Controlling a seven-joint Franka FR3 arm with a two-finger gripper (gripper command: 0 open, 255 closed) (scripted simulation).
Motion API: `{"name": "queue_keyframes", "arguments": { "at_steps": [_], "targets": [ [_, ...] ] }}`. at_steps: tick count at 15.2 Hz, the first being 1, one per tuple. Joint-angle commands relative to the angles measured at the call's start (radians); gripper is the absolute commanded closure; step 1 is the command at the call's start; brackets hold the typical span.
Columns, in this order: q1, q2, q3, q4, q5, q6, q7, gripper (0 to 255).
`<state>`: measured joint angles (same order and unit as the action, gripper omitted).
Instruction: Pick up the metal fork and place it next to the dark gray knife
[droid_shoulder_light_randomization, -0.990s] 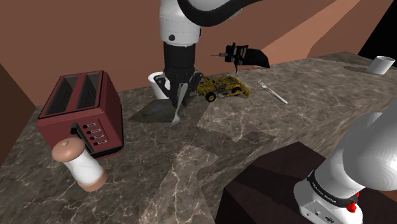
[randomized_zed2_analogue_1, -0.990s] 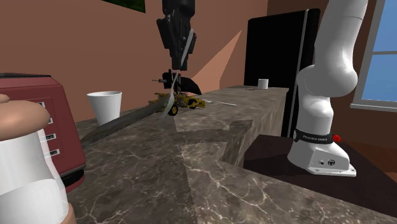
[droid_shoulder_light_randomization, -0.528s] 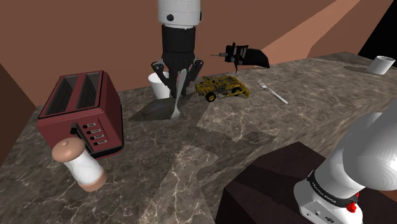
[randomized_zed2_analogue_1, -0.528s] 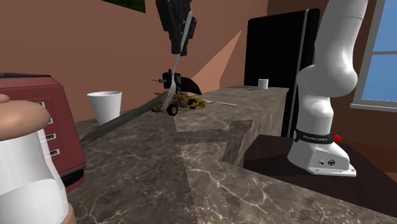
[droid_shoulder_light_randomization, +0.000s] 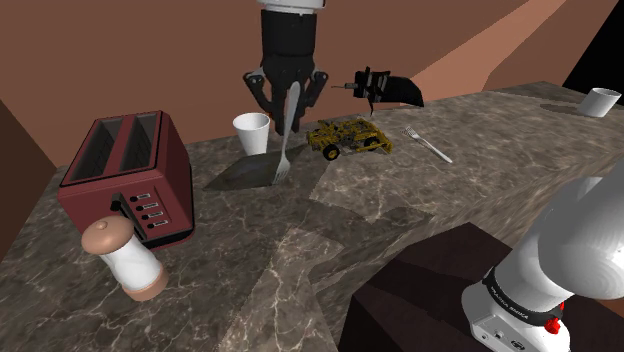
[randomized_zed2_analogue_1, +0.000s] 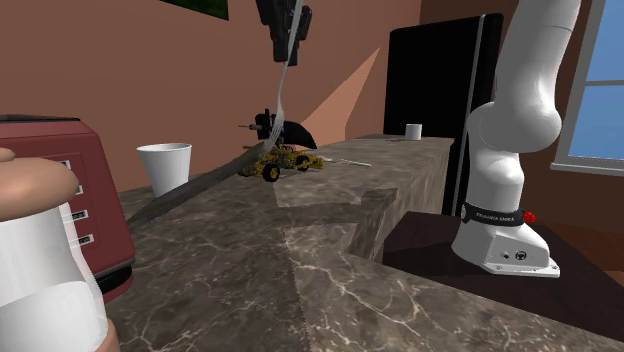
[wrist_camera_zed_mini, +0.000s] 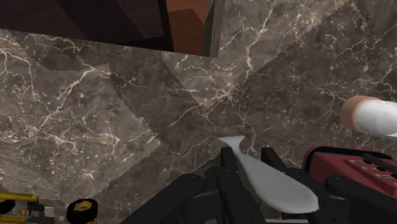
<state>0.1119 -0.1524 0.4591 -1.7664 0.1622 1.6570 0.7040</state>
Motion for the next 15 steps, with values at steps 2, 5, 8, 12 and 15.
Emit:
{"name": "queue_keyframes", "arguments": {
  "at_steps": [2,5,8,12,15],
  "targets": [
    [-0.028,-0.048,-0.049,-0.048,0.014,-0.006,-0.081,255],
    [-0.054,-0.092,-0.102,-0.093,0.021,-0.015,-0.162,255],
    [-0.08,-0.125,-0.154,-0.127,0.019,-0.024,-0.24,255],
    [-0.115,-0.154,-0.222,-0.157,0.007,-0.037,-0.341,255],
    [-0.141,-0.163,-0.273,-0.168,-0.007,-0.045,-0.415,255]
  ]
}}
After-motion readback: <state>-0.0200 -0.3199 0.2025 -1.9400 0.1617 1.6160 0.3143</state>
